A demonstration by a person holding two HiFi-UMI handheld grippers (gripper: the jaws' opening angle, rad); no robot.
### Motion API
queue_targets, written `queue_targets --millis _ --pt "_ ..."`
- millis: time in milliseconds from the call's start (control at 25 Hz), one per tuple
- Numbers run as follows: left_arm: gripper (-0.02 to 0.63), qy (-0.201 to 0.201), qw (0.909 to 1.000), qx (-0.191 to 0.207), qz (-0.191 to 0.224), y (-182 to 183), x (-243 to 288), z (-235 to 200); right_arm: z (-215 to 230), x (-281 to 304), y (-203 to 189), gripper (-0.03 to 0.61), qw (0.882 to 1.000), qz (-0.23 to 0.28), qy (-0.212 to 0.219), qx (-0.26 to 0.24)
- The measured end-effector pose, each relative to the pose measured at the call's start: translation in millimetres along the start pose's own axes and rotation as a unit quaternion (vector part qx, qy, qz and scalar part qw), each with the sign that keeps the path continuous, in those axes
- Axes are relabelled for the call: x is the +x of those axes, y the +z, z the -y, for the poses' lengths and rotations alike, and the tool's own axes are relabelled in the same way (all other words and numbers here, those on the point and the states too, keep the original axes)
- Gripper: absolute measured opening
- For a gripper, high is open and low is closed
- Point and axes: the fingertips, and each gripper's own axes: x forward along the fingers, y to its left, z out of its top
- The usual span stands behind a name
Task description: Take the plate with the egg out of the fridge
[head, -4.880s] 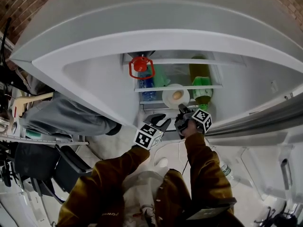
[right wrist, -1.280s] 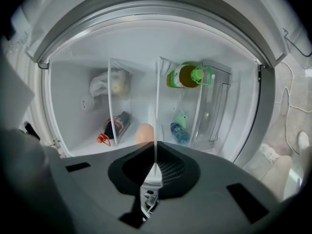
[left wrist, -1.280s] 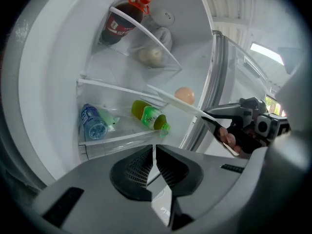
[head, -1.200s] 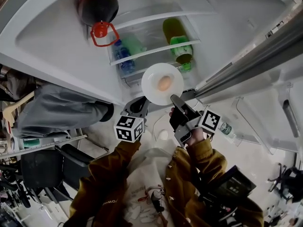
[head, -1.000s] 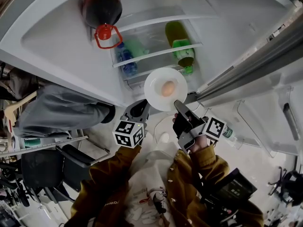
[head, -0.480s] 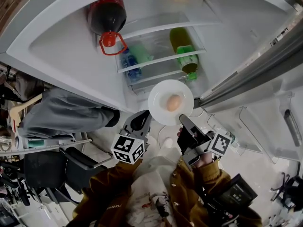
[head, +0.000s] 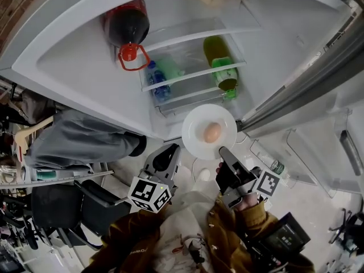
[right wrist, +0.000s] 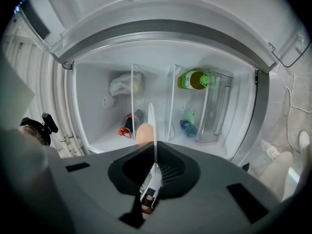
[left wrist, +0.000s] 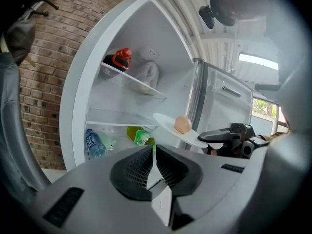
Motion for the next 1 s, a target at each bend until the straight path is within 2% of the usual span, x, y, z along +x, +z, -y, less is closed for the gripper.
queue_targets --millis 240,520,1000 --pt "0.029 0.005 0.9999 -0.008 0.008 -1 -4 6 6 -12 -4 0.020 1.000 0.011 -0.008 0.000" --pt "0.029 -0.010 0.9999 -0.003 0.003 -3 -2 20 8 -28 -13 0.020 1.000 0.024 -0.012 0.013" --pt "0.029 -0.036 0.9993 0.008 0.007 3 14 30 10 -36 -2 0.020 0.999 0.051 -0.017 0.008"
